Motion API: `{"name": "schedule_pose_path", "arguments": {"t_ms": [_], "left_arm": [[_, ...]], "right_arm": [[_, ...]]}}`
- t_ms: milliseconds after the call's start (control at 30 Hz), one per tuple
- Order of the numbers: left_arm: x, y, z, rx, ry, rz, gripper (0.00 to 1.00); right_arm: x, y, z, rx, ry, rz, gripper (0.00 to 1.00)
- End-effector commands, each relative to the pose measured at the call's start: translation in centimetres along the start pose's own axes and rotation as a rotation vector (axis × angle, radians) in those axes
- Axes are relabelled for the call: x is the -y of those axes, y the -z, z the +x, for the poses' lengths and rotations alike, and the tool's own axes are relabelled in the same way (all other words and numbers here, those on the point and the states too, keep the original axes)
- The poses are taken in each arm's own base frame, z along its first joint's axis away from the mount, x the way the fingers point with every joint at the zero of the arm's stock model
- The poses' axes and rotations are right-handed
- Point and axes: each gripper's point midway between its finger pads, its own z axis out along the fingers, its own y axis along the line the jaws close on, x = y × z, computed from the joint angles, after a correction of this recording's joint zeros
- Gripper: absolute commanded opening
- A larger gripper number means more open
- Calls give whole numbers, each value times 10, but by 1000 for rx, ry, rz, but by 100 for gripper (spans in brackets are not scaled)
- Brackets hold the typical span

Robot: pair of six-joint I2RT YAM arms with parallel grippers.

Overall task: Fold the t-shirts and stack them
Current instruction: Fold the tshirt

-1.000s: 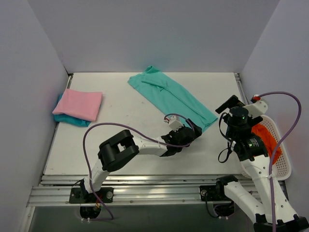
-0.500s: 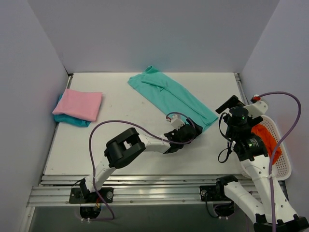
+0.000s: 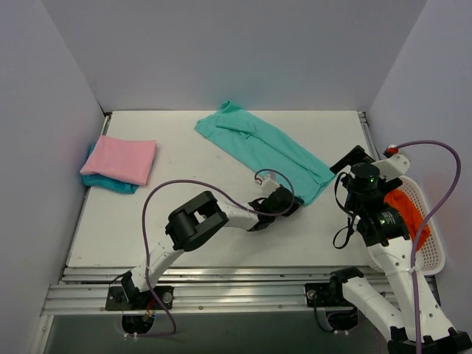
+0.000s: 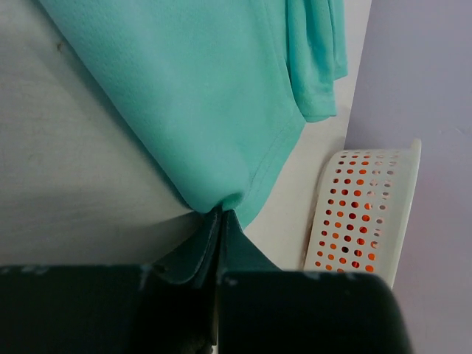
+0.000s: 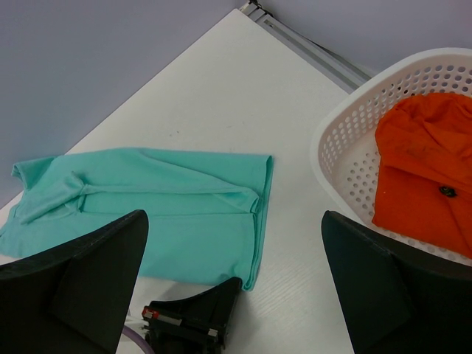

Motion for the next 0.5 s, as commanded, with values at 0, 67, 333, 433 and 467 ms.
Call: {"name": "schedule_pose_path", "arguments": {"t_ms": [0, 67, 333, 433, 467], "left_arm": [[1, -7, 0, -30, -9, 42, 2], [-6, -5, -2, -29, -30, 44, 2], [-53, 58, -56, 21, -105, -39, 2], [-84, 102, -80, 86, -115, -104, 2], [-74, 118, -91, 113, -107, -82, 2]], "right_arm": [[5, -1, -2, 26, 2, 19, 100], [3, -2, -1, 22, 0, 15, 100], [-9, -4, 13, -25, -11, -50, 100], [-20, -2, 21, -59, -26, -110, 100], [-23, -2, 25, -71, -26, -128, 100]]}}
